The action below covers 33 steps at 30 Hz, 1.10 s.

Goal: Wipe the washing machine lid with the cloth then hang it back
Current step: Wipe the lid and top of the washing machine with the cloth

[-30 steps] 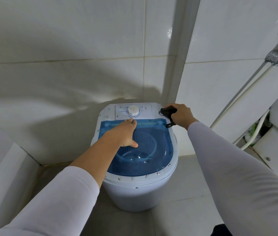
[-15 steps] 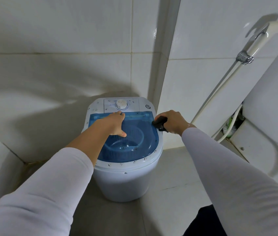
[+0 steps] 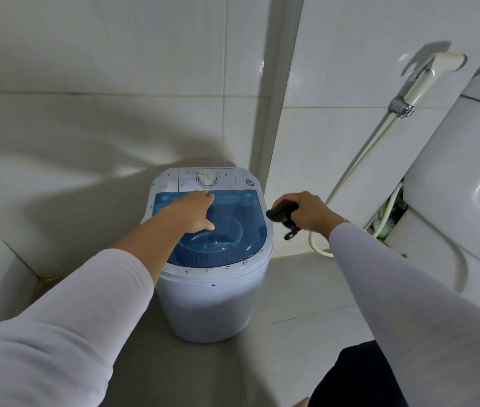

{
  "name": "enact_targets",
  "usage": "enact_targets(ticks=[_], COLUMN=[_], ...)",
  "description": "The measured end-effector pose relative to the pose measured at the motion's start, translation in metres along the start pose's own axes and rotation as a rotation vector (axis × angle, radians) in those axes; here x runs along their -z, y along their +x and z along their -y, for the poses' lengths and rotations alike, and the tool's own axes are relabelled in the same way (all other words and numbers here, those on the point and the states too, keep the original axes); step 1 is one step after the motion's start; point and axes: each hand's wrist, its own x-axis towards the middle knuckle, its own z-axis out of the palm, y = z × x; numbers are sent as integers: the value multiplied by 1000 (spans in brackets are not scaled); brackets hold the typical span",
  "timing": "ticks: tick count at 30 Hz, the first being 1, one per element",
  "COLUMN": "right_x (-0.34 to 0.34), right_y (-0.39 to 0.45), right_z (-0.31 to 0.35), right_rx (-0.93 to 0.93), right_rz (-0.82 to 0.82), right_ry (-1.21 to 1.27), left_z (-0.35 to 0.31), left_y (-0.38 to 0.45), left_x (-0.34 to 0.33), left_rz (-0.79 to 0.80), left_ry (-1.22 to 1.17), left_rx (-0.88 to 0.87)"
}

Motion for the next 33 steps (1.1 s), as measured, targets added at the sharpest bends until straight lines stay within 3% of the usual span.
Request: enact_targets(ticks=[3, 11, 23, 33], right_x=[-5, -37, -49, -68], right_y=[5, -1, -42, -73], right_z=[6, 4, 6, 21], right_rx=[11, -4, 2, 19], right_rz=[-88, -122, -107, -74], right_ry=[31, 6, -41, -148], left_z=[4, 15, 20, 16], left_y=[-9, -14, -18, -22], left_x=[-3, -18, -12, -14], left_rz=[29, 73, 147, 108], left_ry=[-10, -5, -66, -20], left_rx=[-7, -45, -55, -52])
